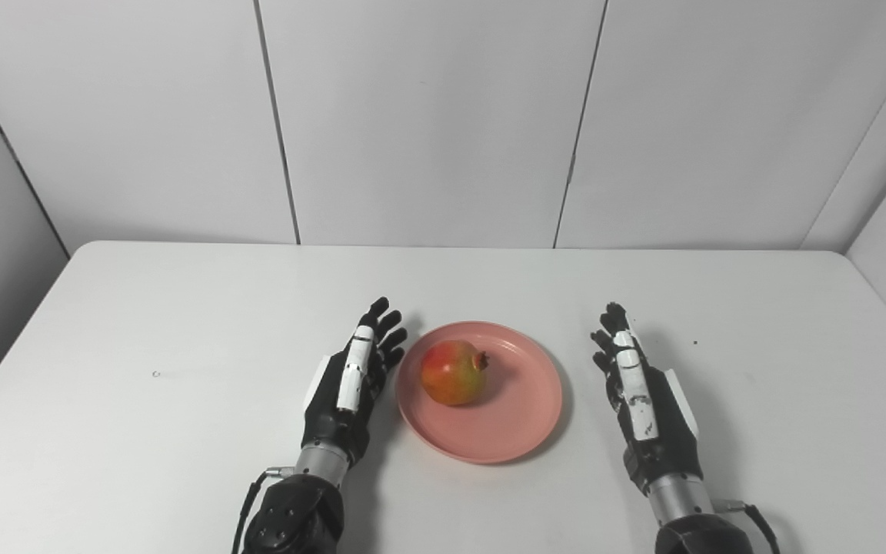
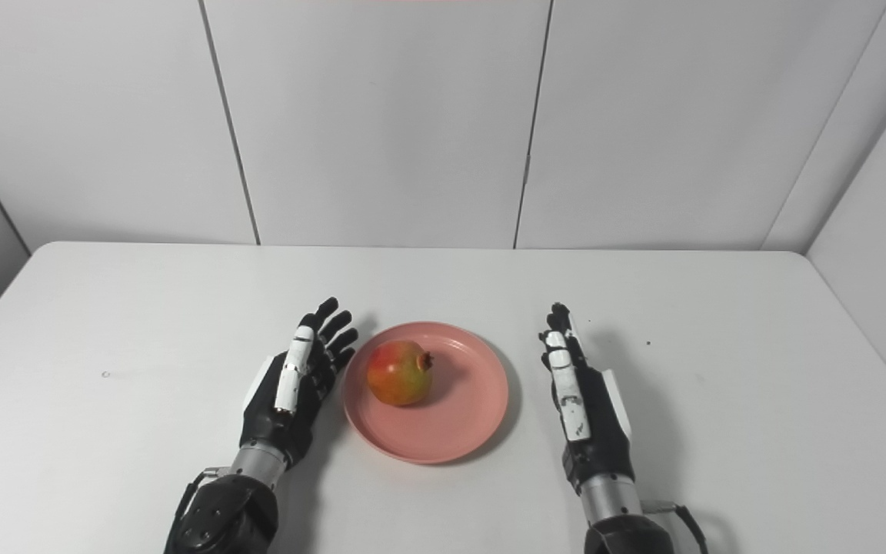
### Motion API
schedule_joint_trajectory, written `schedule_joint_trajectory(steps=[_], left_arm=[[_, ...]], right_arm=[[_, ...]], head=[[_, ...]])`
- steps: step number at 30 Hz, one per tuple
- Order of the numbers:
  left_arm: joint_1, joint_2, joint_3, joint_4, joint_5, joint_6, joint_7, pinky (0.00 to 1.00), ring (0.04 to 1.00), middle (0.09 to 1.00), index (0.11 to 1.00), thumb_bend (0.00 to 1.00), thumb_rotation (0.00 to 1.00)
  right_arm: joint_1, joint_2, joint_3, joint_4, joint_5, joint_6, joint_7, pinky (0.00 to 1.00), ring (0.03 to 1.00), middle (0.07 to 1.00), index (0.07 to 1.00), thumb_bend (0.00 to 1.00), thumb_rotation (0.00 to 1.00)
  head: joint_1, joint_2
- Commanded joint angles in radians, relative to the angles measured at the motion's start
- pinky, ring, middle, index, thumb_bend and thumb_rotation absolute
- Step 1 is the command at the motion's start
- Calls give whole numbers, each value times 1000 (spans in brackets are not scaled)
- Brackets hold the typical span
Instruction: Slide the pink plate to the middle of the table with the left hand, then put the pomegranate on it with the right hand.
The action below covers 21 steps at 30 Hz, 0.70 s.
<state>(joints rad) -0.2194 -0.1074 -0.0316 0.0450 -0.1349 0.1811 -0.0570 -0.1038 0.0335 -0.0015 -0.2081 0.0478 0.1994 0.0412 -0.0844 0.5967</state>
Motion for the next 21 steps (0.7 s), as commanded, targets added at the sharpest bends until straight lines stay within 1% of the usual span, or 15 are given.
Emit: schedule_joint_trajectory(steps=[1,5,9,16,21], left_arm=[[6,10,1,-29,-4,-16,-10,969,951,967,957,441,1000],[16,15,1,-39,-12,-25,-17,982,965,981,969,446,1000],[25,19,-2,-47,-16,-35,-27,998,986,998,987,449,1000],[33,20,-8,-60,-14,-41,-38,1000,1000,1000,1000,447,1000],[38,29,-24,-55,7,-75,-40,1000,1000,1000,1000,443,1000]], right_arm=[[-20,-3,8,-65,20,27,16,1000,1000,1000,1000,325,1000],[-21,-2,22,-103,34,87,15,1000,1000,1000,1000,318,1000],[-22,0,29,-115,32,111,7,1000,1000,1000,1000,320,1000],[-22,-1,32,-108,26,105,0,1000,1000,1000,1000,312,1000],[-20,-2,34,-98,16,94,-3,1000,1000,1000,1000,295,1000]], head=[[1,-1],[-2,-2],[-3,-2],[0,-6],[1,-8]])
